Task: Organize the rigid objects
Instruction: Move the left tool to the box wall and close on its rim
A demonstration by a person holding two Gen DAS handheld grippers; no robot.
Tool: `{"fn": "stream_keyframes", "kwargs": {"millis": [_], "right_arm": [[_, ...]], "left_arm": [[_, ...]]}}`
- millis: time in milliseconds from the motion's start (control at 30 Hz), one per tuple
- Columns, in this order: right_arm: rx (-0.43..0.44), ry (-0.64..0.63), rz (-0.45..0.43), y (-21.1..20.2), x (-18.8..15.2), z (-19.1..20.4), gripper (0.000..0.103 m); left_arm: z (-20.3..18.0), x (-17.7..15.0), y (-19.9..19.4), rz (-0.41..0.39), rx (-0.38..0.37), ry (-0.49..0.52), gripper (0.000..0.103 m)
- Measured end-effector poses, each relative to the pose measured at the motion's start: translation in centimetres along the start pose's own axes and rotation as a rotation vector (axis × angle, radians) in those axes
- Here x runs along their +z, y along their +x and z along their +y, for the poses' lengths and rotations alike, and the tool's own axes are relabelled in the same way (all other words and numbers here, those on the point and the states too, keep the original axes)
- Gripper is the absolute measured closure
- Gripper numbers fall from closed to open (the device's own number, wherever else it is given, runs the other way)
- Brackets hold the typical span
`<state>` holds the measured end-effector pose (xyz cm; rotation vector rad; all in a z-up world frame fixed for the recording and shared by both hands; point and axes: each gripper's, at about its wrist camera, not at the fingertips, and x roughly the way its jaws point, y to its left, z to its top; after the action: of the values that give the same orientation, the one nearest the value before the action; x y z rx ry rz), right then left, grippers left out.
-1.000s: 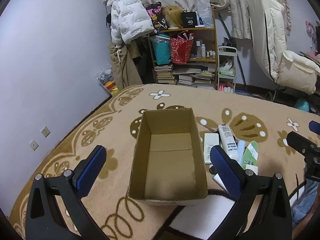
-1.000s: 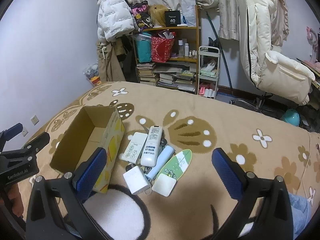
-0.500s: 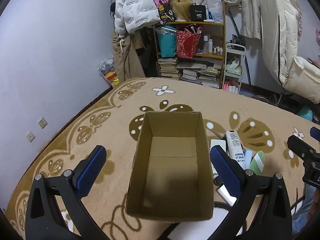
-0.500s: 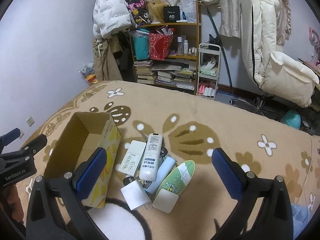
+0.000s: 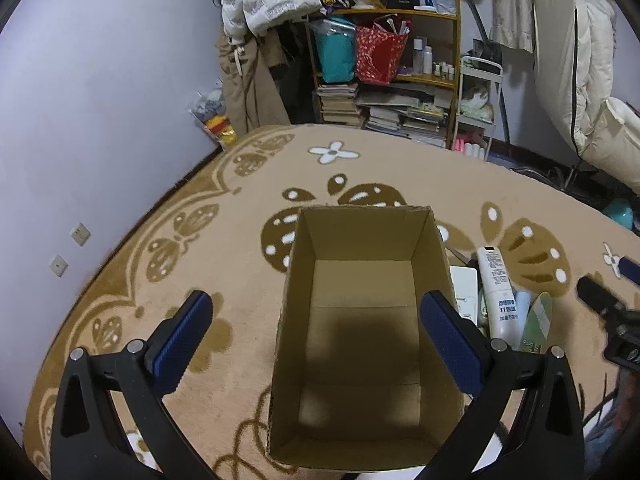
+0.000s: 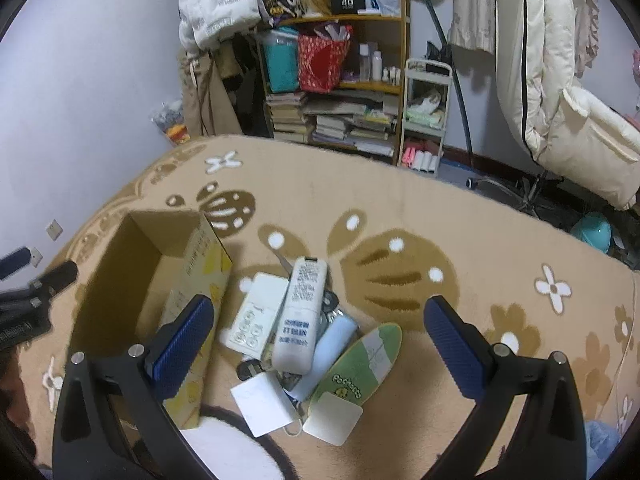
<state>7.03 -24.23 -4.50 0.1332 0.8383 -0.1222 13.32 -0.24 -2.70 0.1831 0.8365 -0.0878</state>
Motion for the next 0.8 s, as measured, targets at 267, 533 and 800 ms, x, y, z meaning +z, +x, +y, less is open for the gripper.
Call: {"fn": "stream_keyframes", "kwargs": {"millis": [267, 533, 800], "right_arm": [[-0.007, 0.009, 0.098, 3.6, -2.1, -0.1, 0.000], [-0.015, 0.004, 0.141, 5.2, -3.0, 0.5, 0.000], [-0.075, 0.001, 0.212, 6.2, -4.3, 0.8, 0.000]], "left_arm": [[1.7, -0.9, 3.1, 0.060, 0.042, 0.011, 0.000], [2.8, -2.1, 5.8, 0.162, 0.087, -0.015, 0.002], [3.3, -2.9, 6.5, 0.223, 0.029, -0.028, 0.036]]}}
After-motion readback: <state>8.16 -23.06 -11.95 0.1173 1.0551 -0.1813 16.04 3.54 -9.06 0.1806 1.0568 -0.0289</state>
